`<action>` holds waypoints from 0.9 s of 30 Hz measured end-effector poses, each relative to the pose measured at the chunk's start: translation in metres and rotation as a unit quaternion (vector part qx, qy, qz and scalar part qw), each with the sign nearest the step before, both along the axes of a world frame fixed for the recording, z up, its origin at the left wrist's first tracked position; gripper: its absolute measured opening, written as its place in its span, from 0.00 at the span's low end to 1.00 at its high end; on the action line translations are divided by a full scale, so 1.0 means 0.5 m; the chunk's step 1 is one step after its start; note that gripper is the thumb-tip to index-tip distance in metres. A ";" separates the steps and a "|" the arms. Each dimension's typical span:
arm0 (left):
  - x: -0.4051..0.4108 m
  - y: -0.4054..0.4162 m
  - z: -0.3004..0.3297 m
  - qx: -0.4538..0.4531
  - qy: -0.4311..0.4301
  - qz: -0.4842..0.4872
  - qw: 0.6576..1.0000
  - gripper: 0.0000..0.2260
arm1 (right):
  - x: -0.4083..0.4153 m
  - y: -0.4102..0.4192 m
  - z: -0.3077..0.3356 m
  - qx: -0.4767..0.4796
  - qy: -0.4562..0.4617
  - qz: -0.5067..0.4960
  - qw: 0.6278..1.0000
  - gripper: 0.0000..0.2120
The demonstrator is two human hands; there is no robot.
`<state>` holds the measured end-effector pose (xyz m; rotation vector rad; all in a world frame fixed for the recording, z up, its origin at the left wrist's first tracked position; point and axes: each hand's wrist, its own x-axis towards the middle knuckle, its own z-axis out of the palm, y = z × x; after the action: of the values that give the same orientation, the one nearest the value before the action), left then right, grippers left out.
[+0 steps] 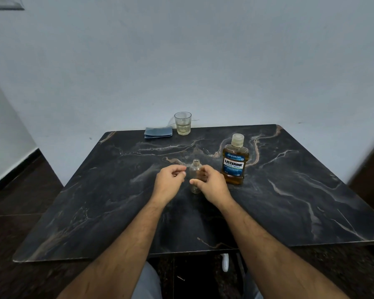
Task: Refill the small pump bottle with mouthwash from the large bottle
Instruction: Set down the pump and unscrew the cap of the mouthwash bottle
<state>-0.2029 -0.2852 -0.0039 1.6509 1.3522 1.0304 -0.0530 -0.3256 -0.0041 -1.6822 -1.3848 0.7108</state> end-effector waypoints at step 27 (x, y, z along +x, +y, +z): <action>0.253 -0.013 0.172 0.071 -0.059 -0.108 0.990 0.25 | 0.244 -0.020 0.035 0.036 0.176 -0.018 0.984 0.40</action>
<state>-0.0762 -0.2917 0.0820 1.7673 1.0177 1.0973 0.0688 -0.3356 0.0136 -1.4390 -1.1141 0.8790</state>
